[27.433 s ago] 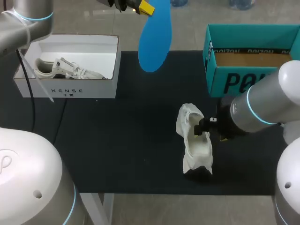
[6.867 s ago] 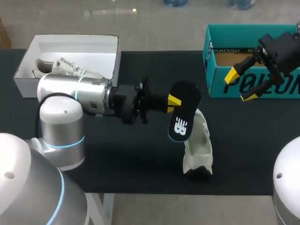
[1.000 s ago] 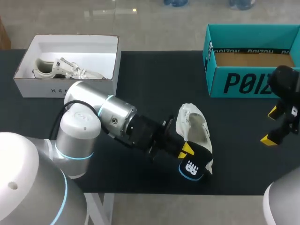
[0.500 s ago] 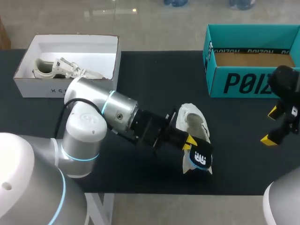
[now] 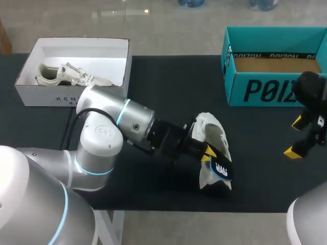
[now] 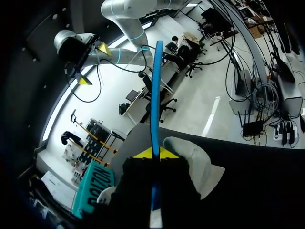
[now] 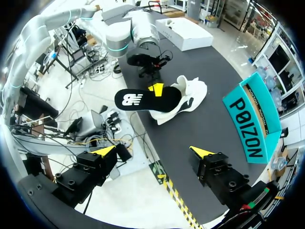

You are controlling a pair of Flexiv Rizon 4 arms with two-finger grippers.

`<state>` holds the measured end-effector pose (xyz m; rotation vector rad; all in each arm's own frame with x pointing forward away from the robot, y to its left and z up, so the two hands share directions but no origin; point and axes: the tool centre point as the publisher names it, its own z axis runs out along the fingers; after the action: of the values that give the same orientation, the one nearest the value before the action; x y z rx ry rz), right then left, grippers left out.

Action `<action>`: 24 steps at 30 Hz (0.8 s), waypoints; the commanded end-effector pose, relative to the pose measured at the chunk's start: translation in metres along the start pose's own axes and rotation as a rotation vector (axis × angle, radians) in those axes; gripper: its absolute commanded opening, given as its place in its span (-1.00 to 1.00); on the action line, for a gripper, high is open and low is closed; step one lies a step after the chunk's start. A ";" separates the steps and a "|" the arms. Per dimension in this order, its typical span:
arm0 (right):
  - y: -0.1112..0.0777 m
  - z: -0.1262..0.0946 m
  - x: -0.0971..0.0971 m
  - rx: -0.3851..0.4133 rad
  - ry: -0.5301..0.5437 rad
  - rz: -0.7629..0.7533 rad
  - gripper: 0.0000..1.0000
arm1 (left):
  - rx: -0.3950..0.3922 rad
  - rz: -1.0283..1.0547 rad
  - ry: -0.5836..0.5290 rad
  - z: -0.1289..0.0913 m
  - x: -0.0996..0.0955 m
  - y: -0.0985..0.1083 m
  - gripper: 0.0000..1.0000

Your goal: Take the shoe out of the shoebox, open the shoe tongue, remove and reinsert the insole, then place the shoe into the shoebox

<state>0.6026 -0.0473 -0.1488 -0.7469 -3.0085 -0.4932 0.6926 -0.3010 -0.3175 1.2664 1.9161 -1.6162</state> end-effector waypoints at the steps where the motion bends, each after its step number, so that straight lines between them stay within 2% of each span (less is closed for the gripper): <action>1: 0.004 0.000 -0.003 0.009 0.005 0.001 1.00 | -0.034 0.006 0.000 0.009 -0.011 0.014 -1.00; 6: 0.004 0.000 -0.003 0.009 0.005 0.001 1.00 | -0.118 0.059 0.023 0.008 -0.017 0.030 -1.00; 12: 0.004 0.000 -0.003 0.009 0.005 0.001 1.00 | -0.154 0.080 0.061 0.007 -0.011 0.046 -1.00; 20: 0.004 0.000 -0.003 0.009 0.005 0.001 1.00 | -0.179 0.077 0.062 -0.001 -0.008 0.052 -1.00; 21: 0.004 0.000 -0.003 0.009 0.005 0.001 1.00 | -0.173 0.075 0.056 -0.002 -0.009 0.050 -0.30; 22: 0.004 0.000 -0.003 0.009 0.005 0.001 1.00 | -0.168 0.074 0.053 -0.002 -0.009 0.048 -0.13; 24: 0.004 0.000 -0.003 0.009 0.005 0.001 1.00 | -0.163 0.077 0.049 -0.002 -0.010 0.045 -0.14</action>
<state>0.6028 -0.0472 -0.1486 -0.7459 -3.0092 -0.4918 0.7366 -0.3069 -0.3393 1.3095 1.9645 -1.3728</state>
